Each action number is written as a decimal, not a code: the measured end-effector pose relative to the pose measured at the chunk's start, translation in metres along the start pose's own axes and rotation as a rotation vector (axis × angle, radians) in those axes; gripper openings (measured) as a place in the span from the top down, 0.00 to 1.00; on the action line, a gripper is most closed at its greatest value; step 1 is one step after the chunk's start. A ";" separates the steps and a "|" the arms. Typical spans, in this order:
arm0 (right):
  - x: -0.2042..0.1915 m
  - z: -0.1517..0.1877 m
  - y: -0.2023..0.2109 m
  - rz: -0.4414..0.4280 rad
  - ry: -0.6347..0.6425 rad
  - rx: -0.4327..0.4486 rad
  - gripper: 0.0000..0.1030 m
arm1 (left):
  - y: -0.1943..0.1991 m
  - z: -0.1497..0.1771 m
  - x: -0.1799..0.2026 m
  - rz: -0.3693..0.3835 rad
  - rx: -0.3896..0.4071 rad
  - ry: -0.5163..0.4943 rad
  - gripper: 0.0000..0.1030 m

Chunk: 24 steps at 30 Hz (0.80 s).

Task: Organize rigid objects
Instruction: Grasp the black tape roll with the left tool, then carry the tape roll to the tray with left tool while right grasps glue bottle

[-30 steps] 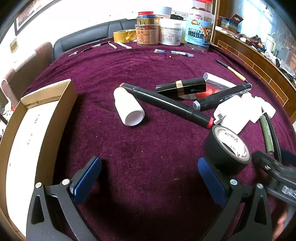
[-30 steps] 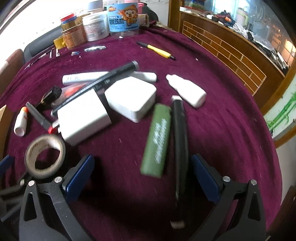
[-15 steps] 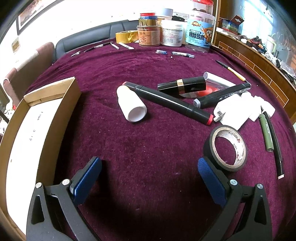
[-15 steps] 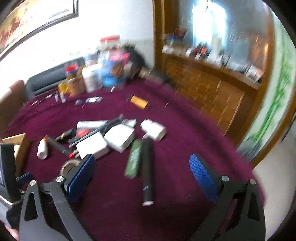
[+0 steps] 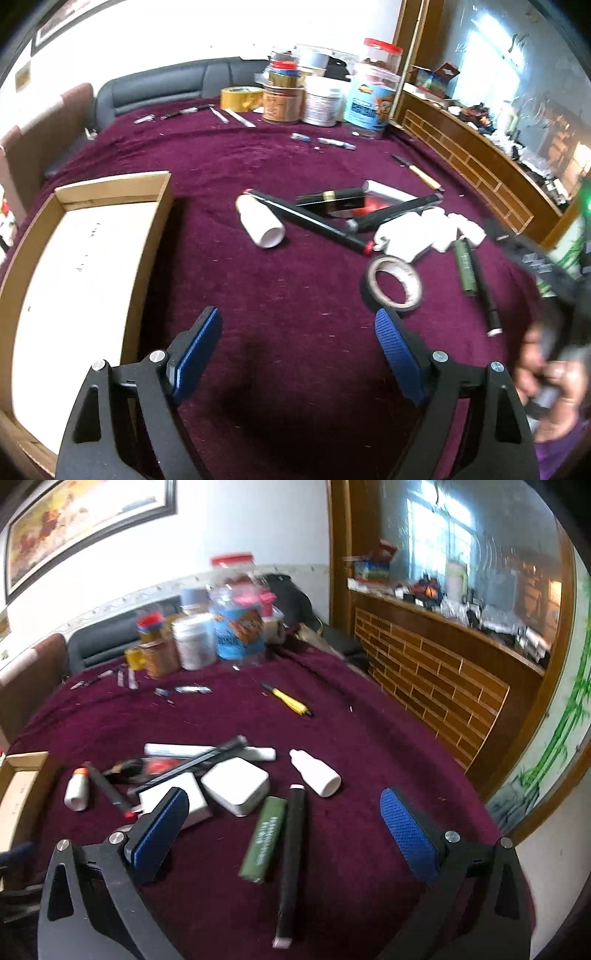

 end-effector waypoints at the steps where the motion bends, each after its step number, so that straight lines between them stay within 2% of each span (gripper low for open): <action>1: 0.004 0.002 -0.011 -0.007 -0.019 -0.010 0.00 | -0.002 -0.002 0.002 0.004 -0.009 -0.002 0.23; 2: 0.009 0.009 -0.014 -0.009 -0.031 -0.013 0.00 | -0.005 -0.005 0.008 0.010 -0.022 -0.011 0.27; 3: 0.013 0.012 -0.017 -0.012 -0.042 -0.017 0.00 | -0.008 -0.008 0.012 0.011 -0.028 -0.022 0.36; 4: 0.017 0.015 -0.021 -0.018 -0.059 -0.045 0.00 | -0.014 -0.013 0.018 0.010 -0.036 -0.035 0.41; 8: 0.028 0.014 -0.015 -0.056 -0.109 -0.019 0.00 | -0.039 -0.022 0.037 0.027 -0.065 -0.038 0.43; 10: 0.026 0.017 -0.019 -0.073 -0.108 -0.043 0.00 | -0.049 -0.022 0.043 0.037 -0.094 -0.043 0.51; 12: 0.022 0.019 -0.025 -0.078 -0.098 -0.072 0.00 | -0.060 -0.022 0.049 0.042 -0.126 -0.063 0.52; 17: 0.018 0.020 -0.029 -0.096 -0.082 -0.086 0.00 | -0.073 -0.027 0.054 -0.005 -0.131 -0.091 0.58; 18: 0.018 0.021 -0.030 -0.098 -0.082 -0.088 0.00 | -0.075 -0.028 0.055 -0.027 -0.130 -0.109 0.66; 19: 0.018 0.021 -0.031 -0.097 -0.082 -0.091 0.00 | -0.077 -0.029 0.057 -0.063 -0.124 -0.138 0.79; 20: 0.018 0.022 -0.031 -0.096 -0.083 -0.095 0.00 | -0.078 -0.028 0.059 -0.115 -0.108 -0.172 0.84; 21: 0.018 0.022 -0.032 -0.096 -0.084 -0.098 0.00 | -0.077 -0.026 0.065 -0.115 -0.106 -0.194 0.92; 22: 0.018 0.022 -0.032 -0.095 -0.086 -0.099 0.00 | -0.075 -0.024 0.066 -0.120 -0.109 -0.197 0.93; 24: 0.019 0.023 -0.033 -0.087 -0.090 -0.102 0.00 | -0.065 -0.018 0.064 -0.080 -0.107 -0.159 0.93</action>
Point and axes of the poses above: each gripper's, at about its wrist camera, not at the fingertips, and y roughly against the way its jaws point, x to its right, z to its underside, the point moved 8 cm from there along -y, roughly the way its jaws point, and after that the axes turned 6 degrees about -x, right-handed, at the moved point
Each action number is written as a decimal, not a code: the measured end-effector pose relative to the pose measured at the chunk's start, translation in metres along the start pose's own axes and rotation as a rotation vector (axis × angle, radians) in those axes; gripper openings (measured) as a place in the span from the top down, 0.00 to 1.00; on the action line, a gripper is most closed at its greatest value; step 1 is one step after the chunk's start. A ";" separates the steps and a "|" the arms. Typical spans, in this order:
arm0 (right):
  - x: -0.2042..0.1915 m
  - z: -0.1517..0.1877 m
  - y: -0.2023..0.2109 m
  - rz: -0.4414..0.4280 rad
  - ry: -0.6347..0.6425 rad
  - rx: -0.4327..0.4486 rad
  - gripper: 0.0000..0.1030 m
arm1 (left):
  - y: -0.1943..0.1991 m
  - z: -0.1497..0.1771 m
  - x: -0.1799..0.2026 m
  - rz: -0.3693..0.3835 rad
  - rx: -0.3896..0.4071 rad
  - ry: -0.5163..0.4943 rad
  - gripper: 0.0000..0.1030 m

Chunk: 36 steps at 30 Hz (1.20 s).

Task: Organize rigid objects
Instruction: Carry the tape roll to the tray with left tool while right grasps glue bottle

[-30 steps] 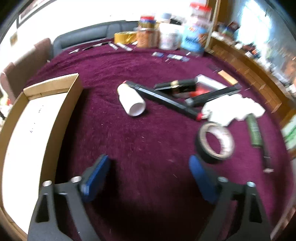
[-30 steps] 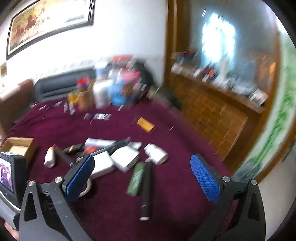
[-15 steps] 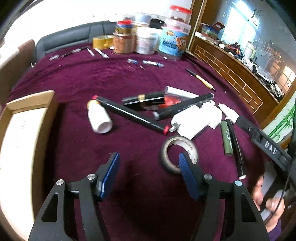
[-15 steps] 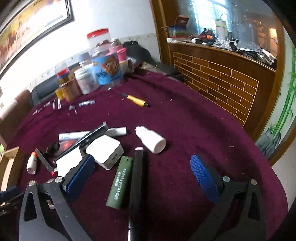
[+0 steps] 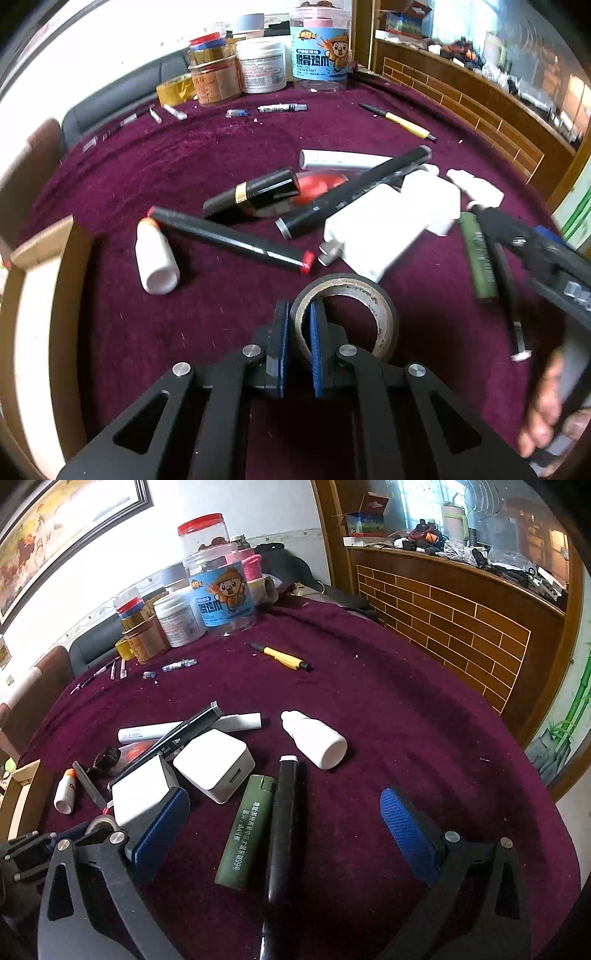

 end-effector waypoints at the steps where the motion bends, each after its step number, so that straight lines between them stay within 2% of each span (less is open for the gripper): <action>1: 0.000 -0.001 -0.001 0.004 -0.001 -0.001 0.00 | 0.005 0.002 -0.002 0.006 0.013 0.014 0.93; 7: 0.003 0.000 -0.002 0.013 -0.016 -0.012 0.00 | 0.075 0.033 -0.040 0.104 0.134 0.133 0.92; 11: 0.007 0.001 -0.004 0.024 -0.034 -0.026 0.00 | 0.129 0.060 -0.082 0.179 0.218 0.243 0.92; 15: 0.012 0.002 -0.008 0.043 -0.052 -0.057 0.00 | 0.156 0.072 -0.119 0.159 0.261 0.300 0.92; 18: 0.005 0.002 0.012 0.105 -0.015 -0.044 0.03 | 0.171 0.081 -0.143 0.115 0.301 0.320 0.92; 21: -0.043 -0.010 0.059 0.004 0.065 0.032 0.03 | 0.174 0.085 -0.157 0.128 0.325 0.363 0.92; 23: -0.086 -0.013 0.073 -0.070 0.163 0.027 0.03 | 0.169 0.087 -0.165 0.153 0.323 0.399 0.92; 26: -0.162 -0.001 0.064 -0.272 0.314 -0.106 0.03 | 0.161 0.097 -0.175 0.160 0.304 0.429 0.92; 28: -0.202 0.015 0.039 -0.344 0.385 -0.234 0.03 | 0.158 0.104 -0.182 0.167 0.293 0.451 0.92; 29: -0.214 0.020 0.028 -0.351 0.409 -0.263 0.07 | 0.157 0.108 -0.186 0.171 0.289 0.462 0.92; 31: -0.238 0.026 0.005 -0.337 0.450 -0.308 0.24 | 0.154 0.113 -0.195 0.167 0.285 0.477 0.92; 32: -0.244 0.027 -0.003 -0.332 0.457 -0.333 0.38 | 0.153 0.115 -0.202 0.159 0.285 0.485 0.92; 33: -0.252 0.029 -0.013 -0.329 0.462 -0.362 0.44 | 0.152 0.117 -0.206 0.156 0.285 0.493 0.92; 36: -0.266 0.030 -0.032 -0.285 0.489 -0.390 0.44 | 0.147 0.121 -0.224 0.152 0.288 0.526 0.92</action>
Point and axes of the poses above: each gripper's, at about its wrist camera, not at the fingertips, and y roughly against the way its jaws point, x to its right, z to its underside, the point moved 8 cm from there along -y, roughly the way its jaws point, and after that the axes turned 6 degrees about -x, right-handed, at the moved point
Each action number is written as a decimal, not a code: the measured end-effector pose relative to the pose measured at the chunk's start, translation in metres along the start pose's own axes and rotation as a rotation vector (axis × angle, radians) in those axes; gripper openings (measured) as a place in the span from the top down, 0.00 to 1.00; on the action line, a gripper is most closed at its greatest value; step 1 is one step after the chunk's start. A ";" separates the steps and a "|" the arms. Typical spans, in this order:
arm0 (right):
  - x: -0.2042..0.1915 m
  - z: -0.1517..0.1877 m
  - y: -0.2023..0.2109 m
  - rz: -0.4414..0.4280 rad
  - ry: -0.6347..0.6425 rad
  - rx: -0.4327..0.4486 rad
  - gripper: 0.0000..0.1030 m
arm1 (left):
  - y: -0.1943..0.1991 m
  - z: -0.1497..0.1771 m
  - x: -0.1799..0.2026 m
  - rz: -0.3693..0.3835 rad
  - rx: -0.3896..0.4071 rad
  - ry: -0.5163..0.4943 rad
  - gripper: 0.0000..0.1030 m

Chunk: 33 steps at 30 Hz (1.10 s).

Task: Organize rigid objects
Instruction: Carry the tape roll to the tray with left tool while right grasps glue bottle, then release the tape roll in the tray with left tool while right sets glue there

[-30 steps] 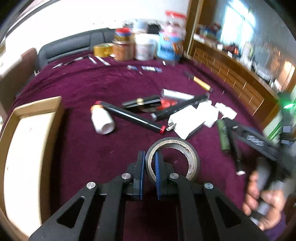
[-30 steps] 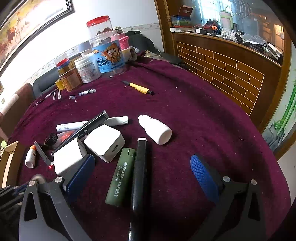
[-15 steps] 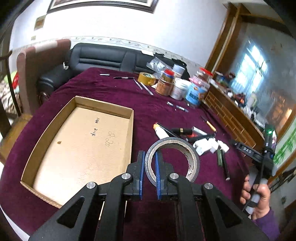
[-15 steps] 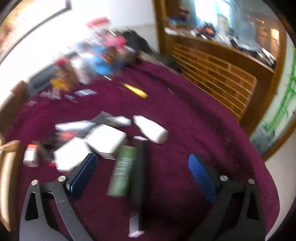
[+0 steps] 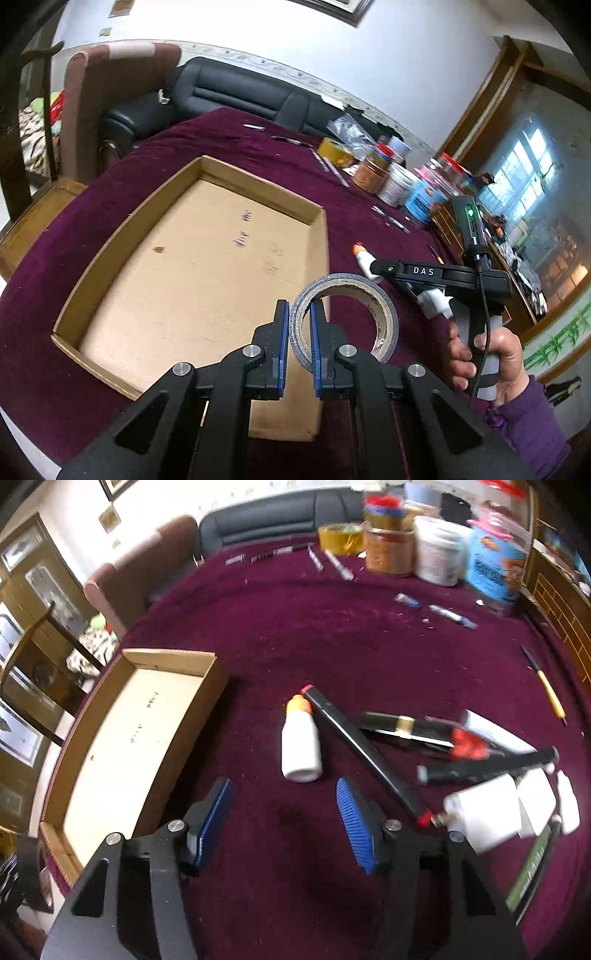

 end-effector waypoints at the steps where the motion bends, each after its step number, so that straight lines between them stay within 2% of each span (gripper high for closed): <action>1: 0.000 0.000 -0.004 0.011 0.003 -0.003 0.44 | -0.002 -0.002 -0.006 -0.003 -0.001 0.012 0.92; 7: 0.008 -0.014 -0.028 0.029 -0.041 -0.052 0.44 | -0.016 -0.011 -0.033 -0.031 -0.028 0.055 0.92; 8: 0.008 -0.014 -0.030 0.031 -0.044 -0.055 0.47 | -0.018 -0.012 -0.036 -0.035 -0.033 0.057 0.92; 9: 0.008 -0.013 -0.035 0.044 -0.043 -0.062 0.60 | -0.019 -0.013 -0.037 -0.038 -0.036 0.056 0.92; 11: 0.009 -0.009 -0.038 0.078 -0.051 -0.069 0.76 | -0.020 -0.016 -0.040 -0.044 -0.038 0.056 0.92; 17: -0.002 -0.012 -0.003 0.021 -0.057 0.017 0.76 | -0.024 -0.042 -0.035 -0.016 -0.082 0.051 0.92; 21: -0.031 -0.028 0.030 -0.100 -0.048 0.062 0.76 | -0.046 -0.074 -0.029 -0.006 -0.122 0.046 0.92; 24: -0.061 -0.042 0.022 -0.178 -0.045 0.024 0.76 | -0.081 -0.094 -0.032 -0.027 -0.168 0.064 0.92; 27: -0.082 -0.050 -0.001 -0.219 -0.052 -0.028 0.76 | -0.119 -0.097 -0.050 -0.033 -0.243 0.144 0.92; 30: -0.091 -0.049 -0.016 -0.241 -0.063 -0.055 0.76 | -0.140 -0.095 -0.067 -0.052 -0.268 0.191 0.92; 33: -0.096 -0.052 -0.030 -0.218 -0.052 -0.067 0.76 | -0.151 -0.094 -0.079 -0.054 -0.263 0.216 0.91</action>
Point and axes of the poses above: each gripper's, at about its wrist camera, not at the fingertips, and y roughly against the way its jaws point, x to its right, z to its underside, the point moved 8 cm from there along -y, roughly the way its jaws point, and after that the axes turned 6 degrees about -x, right-handed, at the moved point
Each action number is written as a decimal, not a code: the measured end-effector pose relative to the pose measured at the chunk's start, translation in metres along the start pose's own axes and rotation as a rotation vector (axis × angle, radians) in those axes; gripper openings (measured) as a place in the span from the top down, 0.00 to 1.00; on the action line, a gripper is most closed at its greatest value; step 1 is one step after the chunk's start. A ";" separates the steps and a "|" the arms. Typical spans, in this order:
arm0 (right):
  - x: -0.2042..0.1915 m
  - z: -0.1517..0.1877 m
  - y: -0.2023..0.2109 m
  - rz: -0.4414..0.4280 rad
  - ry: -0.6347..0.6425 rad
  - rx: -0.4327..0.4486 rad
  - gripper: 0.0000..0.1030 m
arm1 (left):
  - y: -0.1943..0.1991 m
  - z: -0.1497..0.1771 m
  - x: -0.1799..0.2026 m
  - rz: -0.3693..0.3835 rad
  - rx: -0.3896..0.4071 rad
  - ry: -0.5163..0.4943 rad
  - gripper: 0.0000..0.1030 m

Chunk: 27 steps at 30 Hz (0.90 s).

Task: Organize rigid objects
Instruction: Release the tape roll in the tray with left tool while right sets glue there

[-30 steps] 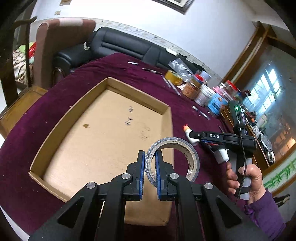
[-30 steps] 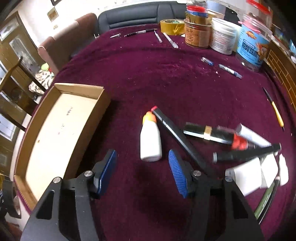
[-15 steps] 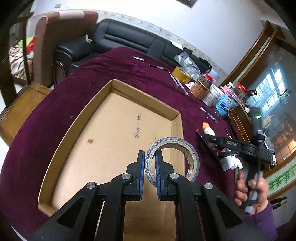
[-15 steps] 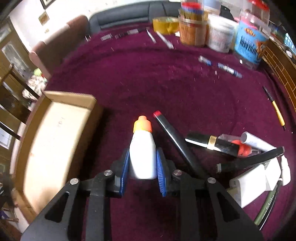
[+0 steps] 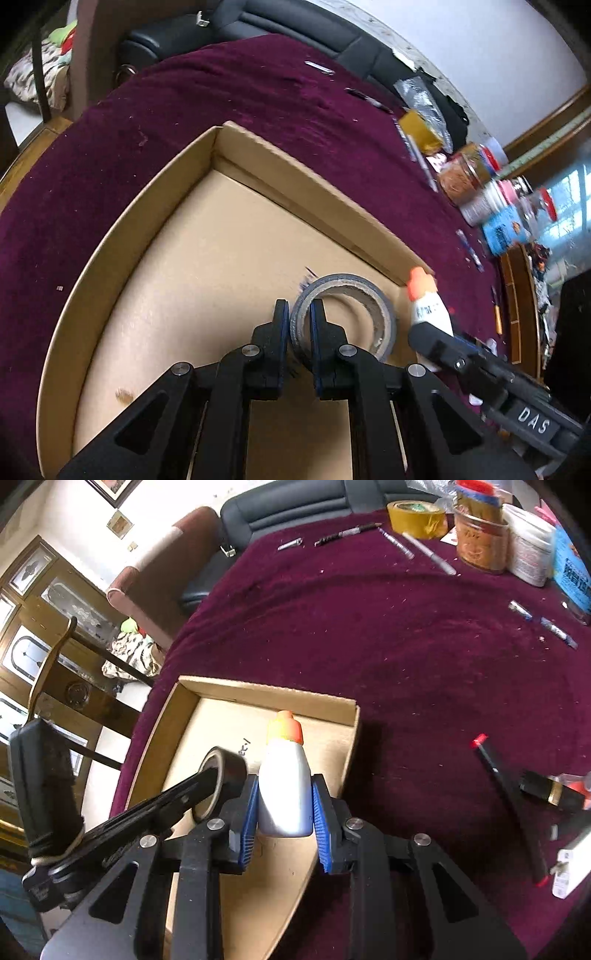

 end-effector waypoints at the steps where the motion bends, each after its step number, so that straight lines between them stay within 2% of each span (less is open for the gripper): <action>1: 0.001 -0.001 -0.004 0.013 0.002 -0.002 0.76 | 0.000 -0.002 -0.002 0.006 0.017 0.005 0.91; 3: 0.003 -0.004 -0.010 0.023 0.000 -0.005 0.76 | -0.002 -0.005 -0.003 0.000 0.032 0.013 0.90; 5: 0.001 -0.006 -0.010 0.030 0.014 -0.002 0.76 | -0.001 -0.004 -0.001 0.013 0.032 0.003 0.83; 7: -0.002 -0.006 -0.011 0.027 0.021 -0.011 0.76 | 0.003 -0.004 0.001 0.036 0.036 0.003 0.62; 9: 0.000 -0.007 -0.010 0.038 0.026 -0.005 0.74 | 0.014 -0.003 -0.003 0.031 0.066 0.024 0.54; 12: 0.006 -0.009 0.005 0.034 0.008 0.043 0.71 | 0.028 -0.001 -0.003 0.019 0.114 0.010 0.53; 16: 0.023 0.000 0.052 0.038 -0.003 0.166 0.71 | 0.035 0.009 -0.012 -0.066 0.178 0.014 0.42; 17: 0.029 0.004 0.063 0.056 -0.002 0.196 0.69 | 0.030 0.014 -0.016 -0.084 0.160 0.027 0.42; 18: 0.040 0.010 0.078 0.095 -0.009 0.238 0.60 | 0.025 0.017 -0.018 -0.090 0.137 0.035 0.42; 20: 0.062 0.020 0.099 0.178 -0.039 0.304 0.47 | 0.029 0.018 -0.019 -0.127 0.148 0.030 0.42; 24: 0.105 0.045 0.132 0.250 -0.098 0.361 0.46 | 0.033 0.027 -0.023 -0.088 0.150 0.049 0.41; 26: 0.129 0.059 0.143 0.285 -0.123 0.368 0.46 | 0.036 0.028 -0.022 -0.004 0.141 0.070 0.41; 27: 0.141 0.065 0.146 0.297 -0.135 0.362 0.46 | 0.038 0.028 -0.022 0.009 0.141 0.076 0.41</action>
Point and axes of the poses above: each gripper's, at about its wrist camera, not at the fingertips, and y roughly against the way its jaws point, x to its right, z to its underside, the point moved 8 cm from there along -y, roughly the way its jaws point, and after that the axes turned 6 degrees about -x, right-handed, at the moved point
